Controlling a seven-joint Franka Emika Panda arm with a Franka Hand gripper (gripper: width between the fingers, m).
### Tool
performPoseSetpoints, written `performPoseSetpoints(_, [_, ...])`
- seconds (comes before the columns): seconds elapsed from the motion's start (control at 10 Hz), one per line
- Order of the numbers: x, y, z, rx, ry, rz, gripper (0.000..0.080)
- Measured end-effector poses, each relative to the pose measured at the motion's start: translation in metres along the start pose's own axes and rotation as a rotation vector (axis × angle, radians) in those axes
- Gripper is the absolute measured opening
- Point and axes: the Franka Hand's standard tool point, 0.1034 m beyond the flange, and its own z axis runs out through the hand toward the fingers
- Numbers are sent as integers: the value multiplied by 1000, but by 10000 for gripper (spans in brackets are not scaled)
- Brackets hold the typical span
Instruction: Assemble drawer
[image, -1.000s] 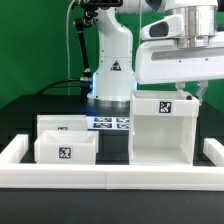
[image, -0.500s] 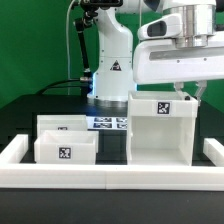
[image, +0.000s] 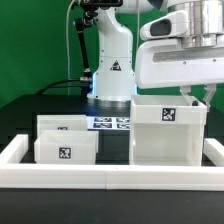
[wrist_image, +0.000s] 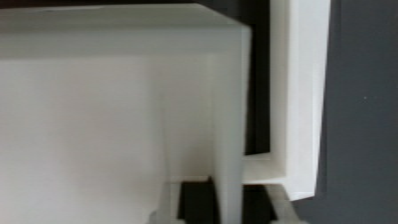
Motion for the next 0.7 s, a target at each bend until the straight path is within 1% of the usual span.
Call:
performPoseSetpoints(0.1, [0, 0, 0, 0, 0, -1, 38])
performPoseSetpoints(0.2, [0, -1, -1, 1, 2, 53, 38])
performPoseSetpoints(0.4, [1, -2, -2, 2, 3, 182, 38])
performPoseSetpoints(0.7, [5, -7, 2, 13, 29, 447, 38])
